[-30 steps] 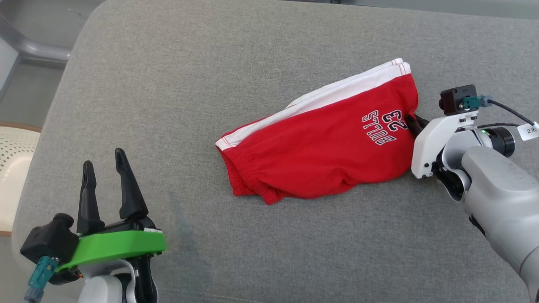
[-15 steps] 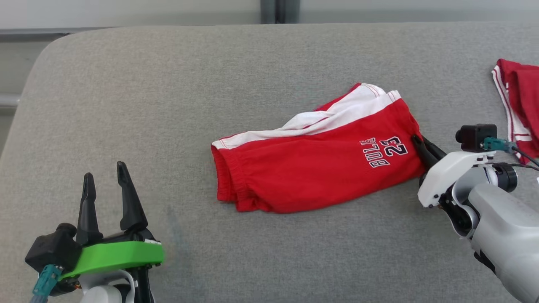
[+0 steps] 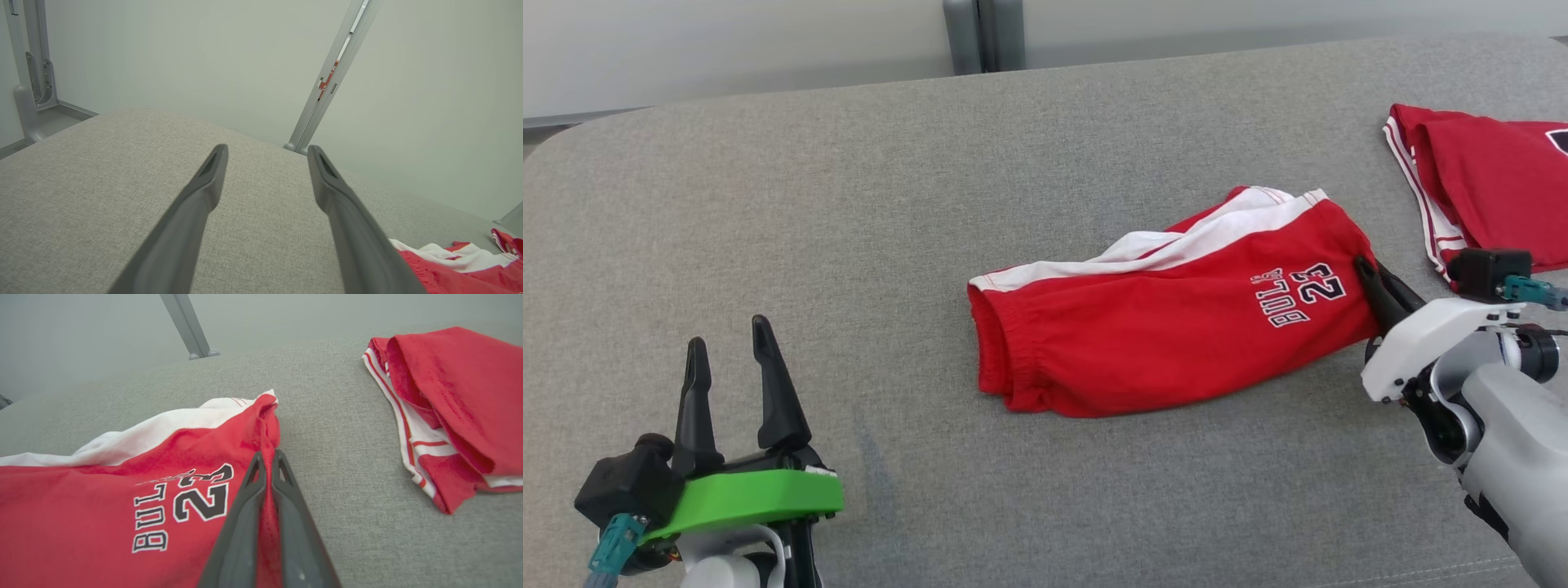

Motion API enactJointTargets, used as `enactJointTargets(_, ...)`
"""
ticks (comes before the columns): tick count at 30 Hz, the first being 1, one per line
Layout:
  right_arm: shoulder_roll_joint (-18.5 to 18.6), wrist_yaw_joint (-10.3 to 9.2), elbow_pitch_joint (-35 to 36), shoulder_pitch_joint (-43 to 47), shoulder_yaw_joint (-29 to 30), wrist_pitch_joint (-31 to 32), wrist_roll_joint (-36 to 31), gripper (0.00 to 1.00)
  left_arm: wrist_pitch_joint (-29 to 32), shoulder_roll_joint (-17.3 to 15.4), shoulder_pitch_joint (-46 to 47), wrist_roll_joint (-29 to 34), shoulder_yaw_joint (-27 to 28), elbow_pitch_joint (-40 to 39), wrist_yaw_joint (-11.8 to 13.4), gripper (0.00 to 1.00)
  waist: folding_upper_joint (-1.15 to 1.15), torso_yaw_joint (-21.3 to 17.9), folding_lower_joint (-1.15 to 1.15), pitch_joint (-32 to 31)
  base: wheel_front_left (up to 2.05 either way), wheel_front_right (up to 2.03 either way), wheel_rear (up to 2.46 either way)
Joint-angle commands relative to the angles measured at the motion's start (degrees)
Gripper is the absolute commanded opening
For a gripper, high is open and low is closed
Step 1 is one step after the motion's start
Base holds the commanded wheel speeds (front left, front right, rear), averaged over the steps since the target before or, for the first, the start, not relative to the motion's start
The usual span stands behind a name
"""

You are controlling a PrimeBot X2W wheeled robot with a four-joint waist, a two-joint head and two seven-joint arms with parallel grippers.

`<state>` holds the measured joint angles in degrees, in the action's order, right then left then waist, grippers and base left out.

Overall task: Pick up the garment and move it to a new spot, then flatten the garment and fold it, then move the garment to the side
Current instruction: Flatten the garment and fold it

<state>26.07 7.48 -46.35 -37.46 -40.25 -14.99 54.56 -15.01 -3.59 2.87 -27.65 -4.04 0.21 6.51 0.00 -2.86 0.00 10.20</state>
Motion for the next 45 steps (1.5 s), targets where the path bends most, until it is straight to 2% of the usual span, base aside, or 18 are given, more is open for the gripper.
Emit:
enactJointTargets(1,0.6,0.01,0.0,1.4,1.4,-0.2,-0.7,0.00,0.0,-0.5,-0.8,0.0,-0.1,0.0,0.1,1.00,0.00,0.1,0.00,-0.1,0.00,0.00,0.00)
enactJointTargets(10,-1.0,0.01,1.6,3.6,7.1,-0.2,-4.6,0.00,0.1,-0.5,-0.6,-0.4,-0.4,0.4,0.0,1.00,0.00,1.0,0.00,-0.2,0.00,0.00,0.00)
enactJointTargets(19,-4.3,0.01,5.4,1.0,6.5,-0.2,-9.2,0.00,0.1,-0.6,0.1,-0.5,-0.7,0.7,0.2,1.00,0.00,2.4,0.00,-0.8,0.00,0.00,0.00)
enactJointTargets(27,-7.0,0.01,10.9,-0.4,2.2,1.0,-12.1,0.00,0.1,-0.4,-0.1,-0.9,-0.8,0.8,0.4,1.00,0.00,4.3,0.00,-1.5,0.00,0.00,0.00)
enactJointTargets(35,-7.8,0.01,17.1,1.2,-5.0,6.4,-14.9,0.00,-0.1,-0.2,-0.7,-1.5,-0.7,0.7,0.4,1.00,0.00,6.6,0.00,-2.0,0.00,0.00,0.00)
enactJointTargets(45,-8.3,0.01,19.2,4.0,-13.0,12.1,-15.1,0.00,-0.1,0.2,-1.0,-2.2,-0.5,0.9,0.4,1.00,0.00,8.5,0.00,-2.0,0.00,0.00,0.00)
